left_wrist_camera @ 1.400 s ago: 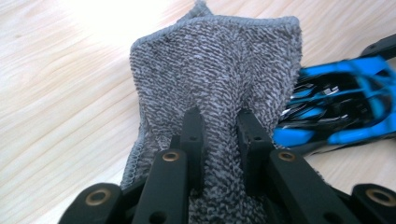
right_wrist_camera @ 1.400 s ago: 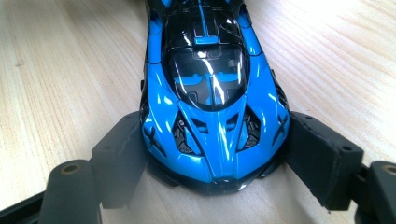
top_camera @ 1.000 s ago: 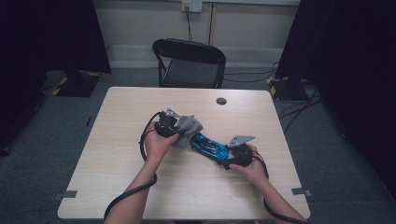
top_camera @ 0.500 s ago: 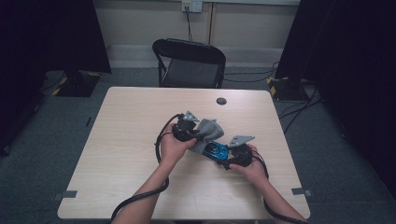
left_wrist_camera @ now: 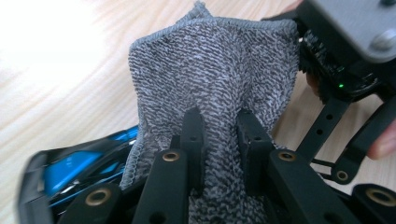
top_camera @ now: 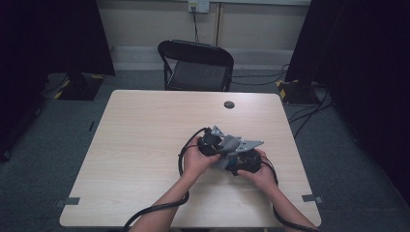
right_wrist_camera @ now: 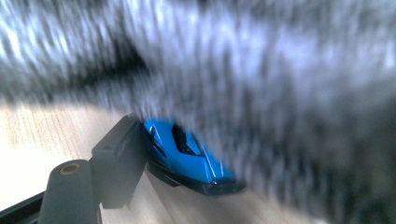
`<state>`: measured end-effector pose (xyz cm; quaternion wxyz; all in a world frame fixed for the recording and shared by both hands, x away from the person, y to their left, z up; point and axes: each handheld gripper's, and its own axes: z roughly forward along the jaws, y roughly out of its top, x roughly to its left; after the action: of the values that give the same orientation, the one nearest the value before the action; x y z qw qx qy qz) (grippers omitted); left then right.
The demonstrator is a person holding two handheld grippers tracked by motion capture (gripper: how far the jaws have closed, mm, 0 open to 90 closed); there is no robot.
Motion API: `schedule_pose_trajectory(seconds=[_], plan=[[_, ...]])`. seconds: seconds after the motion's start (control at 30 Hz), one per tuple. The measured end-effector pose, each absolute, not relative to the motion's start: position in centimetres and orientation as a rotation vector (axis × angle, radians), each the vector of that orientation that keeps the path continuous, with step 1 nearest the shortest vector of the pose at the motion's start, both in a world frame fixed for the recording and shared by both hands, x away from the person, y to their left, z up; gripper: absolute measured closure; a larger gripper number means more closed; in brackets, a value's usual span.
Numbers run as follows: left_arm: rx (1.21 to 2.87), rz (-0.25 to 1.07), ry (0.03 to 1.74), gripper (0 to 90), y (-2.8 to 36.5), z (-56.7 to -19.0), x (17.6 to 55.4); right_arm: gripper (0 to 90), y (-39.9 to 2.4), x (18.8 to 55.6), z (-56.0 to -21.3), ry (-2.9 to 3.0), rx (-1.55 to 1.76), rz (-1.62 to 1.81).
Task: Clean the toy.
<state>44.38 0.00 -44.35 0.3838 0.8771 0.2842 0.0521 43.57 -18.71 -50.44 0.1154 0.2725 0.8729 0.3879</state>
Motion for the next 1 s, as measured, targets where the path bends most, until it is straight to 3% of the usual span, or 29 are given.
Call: schedule_pose_trajectory(seconds=[0.27,1.0], plan=[[2.284,0.145,0.697,75.6,-0.9,-45.9,43.9,23.9,-18.7,43.6,-50.4,2.560,0.799,1.135],[2.271,0.191,0.727,75.3,0.2,-45.2,44.6,24.0,-18.7,43.6,-50.4,2.559,0.799,1.136]])
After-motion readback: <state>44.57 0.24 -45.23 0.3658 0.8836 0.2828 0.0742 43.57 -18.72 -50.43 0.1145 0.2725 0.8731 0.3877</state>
